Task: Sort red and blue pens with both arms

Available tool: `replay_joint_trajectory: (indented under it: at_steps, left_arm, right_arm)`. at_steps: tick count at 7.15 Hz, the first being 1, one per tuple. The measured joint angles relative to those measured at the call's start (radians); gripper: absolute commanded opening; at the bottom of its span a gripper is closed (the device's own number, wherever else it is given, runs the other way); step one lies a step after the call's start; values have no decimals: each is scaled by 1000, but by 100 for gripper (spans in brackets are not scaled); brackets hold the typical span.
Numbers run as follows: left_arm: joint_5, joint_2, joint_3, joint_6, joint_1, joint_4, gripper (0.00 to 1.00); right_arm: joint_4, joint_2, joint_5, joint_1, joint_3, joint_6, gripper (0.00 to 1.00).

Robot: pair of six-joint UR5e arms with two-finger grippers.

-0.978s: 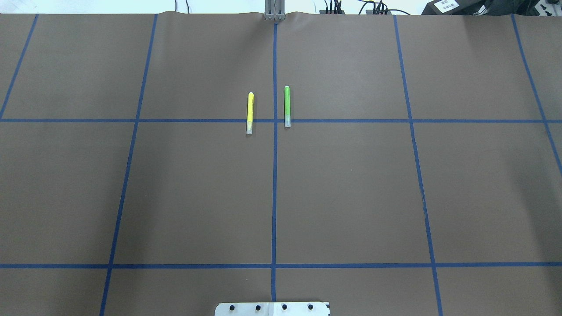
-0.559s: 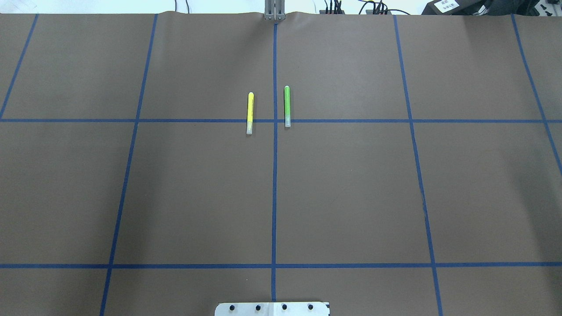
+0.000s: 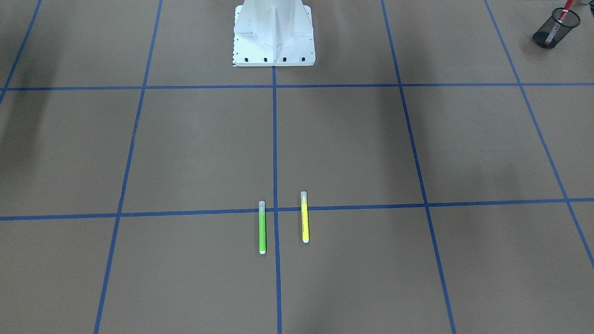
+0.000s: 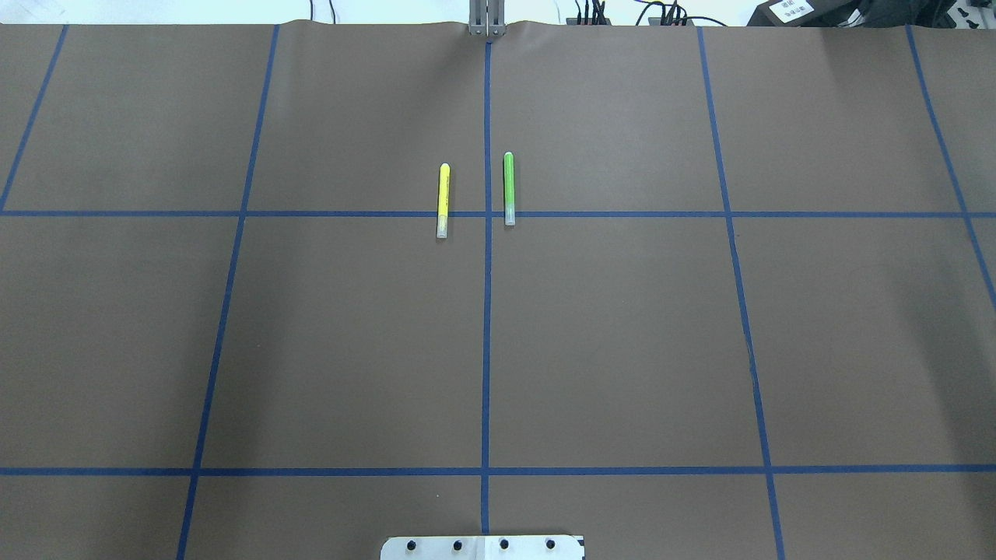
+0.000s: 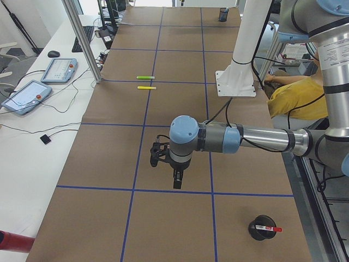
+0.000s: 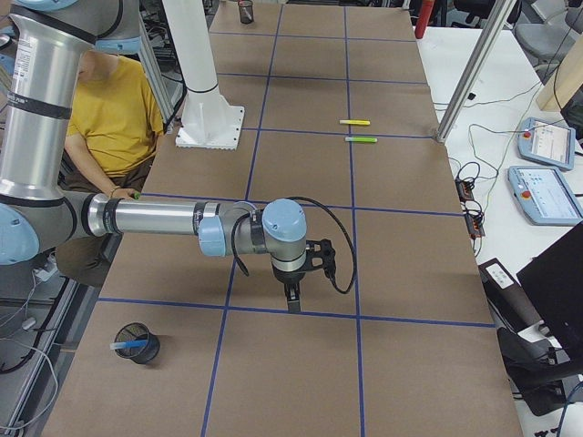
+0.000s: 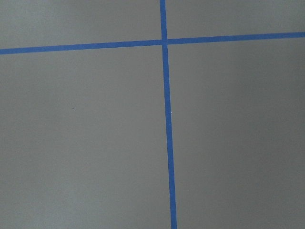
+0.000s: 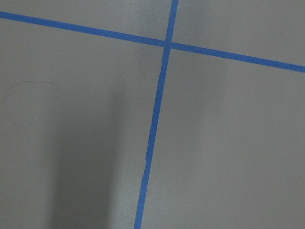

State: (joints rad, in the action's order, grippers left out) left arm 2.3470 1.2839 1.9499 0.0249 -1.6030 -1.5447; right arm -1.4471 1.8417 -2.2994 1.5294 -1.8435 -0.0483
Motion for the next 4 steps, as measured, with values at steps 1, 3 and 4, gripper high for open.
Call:
replay_joint_trajectory:
  at_steps: [1, 3, 4]
  left_arm:
    - [0, 0, 1, 1, 0, 0, 100]
    - [1, 0, 1, 2, 0, 0, 100]
    - [1, 0, 1, 3, 0, -1, 100]
  right_arm:
    - [0, -1, -2, 0, -5, 0, 100]
    - [-1, -1, -3, 0, -12, 0, 100]
    - [-1, -1, -6, 0, -13, 0, 100]
